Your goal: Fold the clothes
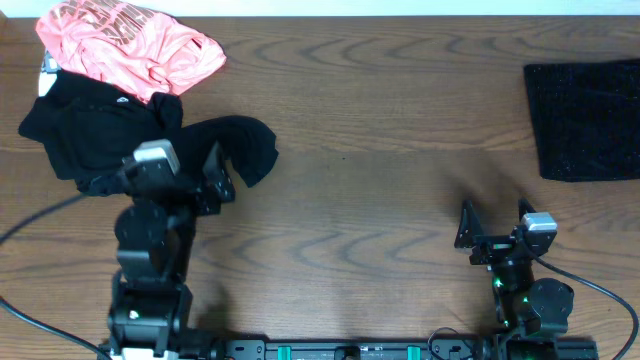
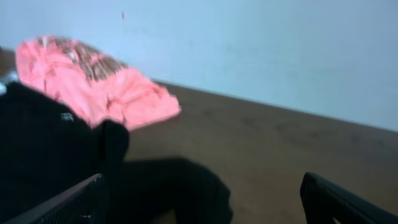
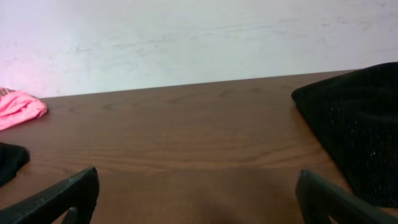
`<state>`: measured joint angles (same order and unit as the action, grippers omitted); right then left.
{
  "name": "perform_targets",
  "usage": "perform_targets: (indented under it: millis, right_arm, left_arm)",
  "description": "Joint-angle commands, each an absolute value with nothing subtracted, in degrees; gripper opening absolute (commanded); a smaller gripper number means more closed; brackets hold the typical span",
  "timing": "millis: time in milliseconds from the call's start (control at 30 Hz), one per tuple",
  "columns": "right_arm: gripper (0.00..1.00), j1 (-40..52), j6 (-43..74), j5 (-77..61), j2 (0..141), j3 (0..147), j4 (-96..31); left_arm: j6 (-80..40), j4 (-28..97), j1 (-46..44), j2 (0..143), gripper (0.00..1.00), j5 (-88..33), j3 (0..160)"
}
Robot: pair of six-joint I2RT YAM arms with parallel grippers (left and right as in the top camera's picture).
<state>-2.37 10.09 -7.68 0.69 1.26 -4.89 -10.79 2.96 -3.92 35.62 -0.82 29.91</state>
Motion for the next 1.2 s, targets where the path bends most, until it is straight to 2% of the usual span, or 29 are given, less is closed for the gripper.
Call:
perform_targets:
  millis: [0, 267, 600, 900, 1167]
  right_arm:
    - [0.99, -1.4, 10.7, -7.5, 0.3, 1.0, -4.9]
    - [0.99, -1.4, 10.7, -7.5, 0.3, 1.0, -4.9]
    - [0.99, -1.4, 10.7, -7.5, 0.3, 1.0, -4.9]
    - [0.99, -1.4, 10.7, -7.5, 0.3, 1.0, -4.9]
    - [0.99, -1.4, 10.7, -7.5, 0.3, 1.0, -4.9]
  left_arm:
    - [-12.9, 0.3, -3.6, 31.9, 0.98, -2.6, 23.8]
    - [-13.6, -10.9, -3.6, 21.7, 0.98, -2.6, 10.4]
    - [-13.6, -12.2, -3.5, 8.5, 0.98, -0.3, 0.6]
    - [-13.2, -3.6, -1.0, 0.2, 0.98, 0.2, 0.2]
    - [-12.7, 4.3, -0.9, 0.1, 0.98, -0.1, 0.2]
